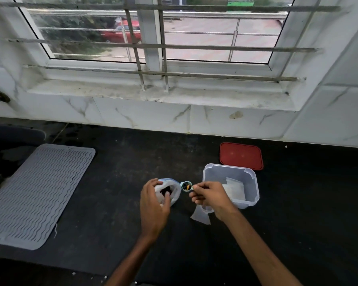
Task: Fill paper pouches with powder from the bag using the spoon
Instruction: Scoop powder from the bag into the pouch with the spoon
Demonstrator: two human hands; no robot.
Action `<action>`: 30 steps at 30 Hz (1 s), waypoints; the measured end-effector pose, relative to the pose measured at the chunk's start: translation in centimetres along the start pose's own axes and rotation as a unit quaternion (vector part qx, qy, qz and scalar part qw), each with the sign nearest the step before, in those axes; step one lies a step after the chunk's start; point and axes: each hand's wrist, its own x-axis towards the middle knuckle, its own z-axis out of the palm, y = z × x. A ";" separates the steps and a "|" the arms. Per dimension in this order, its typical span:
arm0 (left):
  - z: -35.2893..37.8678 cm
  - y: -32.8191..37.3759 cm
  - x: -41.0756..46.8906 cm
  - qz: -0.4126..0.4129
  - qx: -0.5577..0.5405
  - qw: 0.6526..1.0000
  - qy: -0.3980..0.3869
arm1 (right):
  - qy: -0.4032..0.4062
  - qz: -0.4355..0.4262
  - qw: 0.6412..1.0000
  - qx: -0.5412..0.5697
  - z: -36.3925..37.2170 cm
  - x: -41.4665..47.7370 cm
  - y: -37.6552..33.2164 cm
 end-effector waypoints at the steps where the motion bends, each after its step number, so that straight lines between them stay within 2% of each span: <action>1: 0.6 0.5 -0.9 0.024 0.022 0.999 -0.012 | 0.004 -0.007 1.000 0.004 -0.8 -0.5 0.0; 4: 2.6 0.8 -2.4 0.067 0.083 0.993 -0.046 | 0.028 -0.023 0.999 0.009 -3.4 -1.7 0.6; 6: 3.1 0.5 -2.2 0.032 0.095 0.994 -0.047 | 0.038 -0.027 0.999 -0.006 -4.6 -2.0 0.8; 9: 3.0 0.1 -1.4 -0.016 0.150 0.989 -0.008 | 0.044 -0.029 0.998 -0.023 -5.6 -2.1 1.4; 11: 2.6 0.1 -1.2 -0.015 0.159 0.987 0.019 | 0.045 -0.031 0.998 -0.029 -5.7 -2.1 1.8; 13: 2.6 0.6 -1.5 0.034 0.115 0.993 0.008 | 0.041 -0.035 0.998 -0.035 -5.8 -2.0 2.1; 16: 3.9 2.0 -3.1 0.073 0.023 0.990 -0.119 | 0.037 -0.043 0.997 -0.055 -6.0 -1.7 2.5; 18: 5.4 2.6 -4.6 0.030 -0.008 0.980 -0.195 | 0.039 -0.053 0.995 -0.070 -6.2 -1.3 2.8; 20: 6.8 2.6 -5.6 -0.049 -0.042 0.970 -0.236 | 0.048 -0.063 0.992 -0.095 -6.3 -1.0 3.3; 23: 8.5 2.2 -5.9 -0.106 -0.069 0.964 -0.235 | 0.048 -0.077 0.987 -0.132 -6.0 -0.5 3.8; 26: 9.0 2.0 -5.6 -0.094 -0.065 0.971 -0.212 | 0.054 -0.095 0.978 -0.176 -5.7 -0.1 4.2; 30: 9.0 1.3 -5.8 -0.092 -0.118 0.969 -0.195 | 0.061 -0.116 0.955 -0.265 -5.6 0.4 4.6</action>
